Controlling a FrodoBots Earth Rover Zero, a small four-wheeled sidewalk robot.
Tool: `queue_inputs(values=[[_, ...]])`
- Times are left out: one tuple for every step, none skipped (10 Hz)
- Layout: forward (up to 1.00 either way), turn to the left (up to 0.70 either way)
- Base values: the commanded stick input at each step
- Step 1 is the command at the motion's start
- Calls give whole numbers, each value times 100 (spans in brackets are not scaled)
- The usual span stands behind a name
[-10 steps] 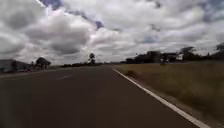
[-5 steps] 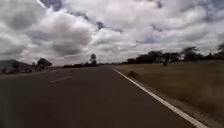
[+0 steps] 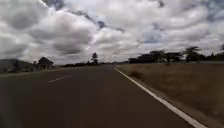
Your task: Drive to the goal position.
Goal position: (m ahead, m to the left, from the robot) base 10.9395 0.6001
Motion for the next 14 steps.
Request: queue_inputs(values=[[70, 0], [70, 0], [70, 0], [70, 0], [70, 0], [70, 0], [70, 0], [70, 0], [70, 0], [70, 0], [70, 0], [70, 0], [70, 0], [70, 0]])
